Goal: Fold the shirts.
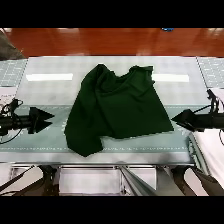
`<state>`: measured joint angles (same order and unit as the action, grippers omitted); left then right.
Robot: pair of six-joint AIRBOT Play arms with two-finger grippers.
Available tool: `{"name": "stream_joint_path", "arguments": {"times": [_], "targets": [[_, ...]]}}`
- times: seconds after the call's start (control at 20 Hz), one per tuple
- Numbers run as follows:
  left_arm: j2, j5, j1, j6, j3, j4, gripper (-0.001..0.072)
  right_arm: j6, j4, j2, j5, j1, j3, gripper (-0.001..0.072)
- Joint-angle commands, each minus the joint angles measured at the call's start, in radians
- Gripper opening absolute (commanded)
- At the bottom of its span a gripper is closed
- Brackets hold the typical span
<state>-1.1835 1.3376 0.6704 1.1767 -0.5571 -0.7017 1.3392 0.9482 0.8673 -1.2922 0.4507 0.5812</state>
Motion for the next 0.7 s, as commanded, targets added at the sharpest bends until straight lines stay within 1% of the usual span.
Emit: {"name": "stream_joint_path", "arguments": {"times": [0.0,0.15,0.45,0.55,0.6,0.65], "targets": [[-0.053,0.020,-0.019,-0.013,0.027,-0.006,0.0507,-0.045,-0.056,-0.029,-0.005,0.008,-0.058,0.0411],[-0.118,0.006,-0.123,0.006,0.024,-0.006,0.0507,-0.051,-0.057,-0.029,-0.004,0.008,-0.058,0.0411],[-0.195,-0.075,-0.212,0.067,0.014,-0.027,0.0507,-0.051,-0.059,-0.029,0.032,0.008,-0.058,0.0411],[-0.205,-0.090,-0.278,0.066,0.010,-0.027,0.0506,-0.050,-0.076,-0.029,0.060,0.008,-0.058,0.0411],[-0.206,-0.103,-0.317,0.066,0.005,-0.027,0.0488,-0.050,-0.080,-0.029,0.083,0.008,-0.058,0.0411],[-0.207,-0.116,-0.349,0.065,-0.004,-0.036,0.0258,-0.048,-0.071,-0.028,0.112,0.011,-0.057,0.0411]]}}
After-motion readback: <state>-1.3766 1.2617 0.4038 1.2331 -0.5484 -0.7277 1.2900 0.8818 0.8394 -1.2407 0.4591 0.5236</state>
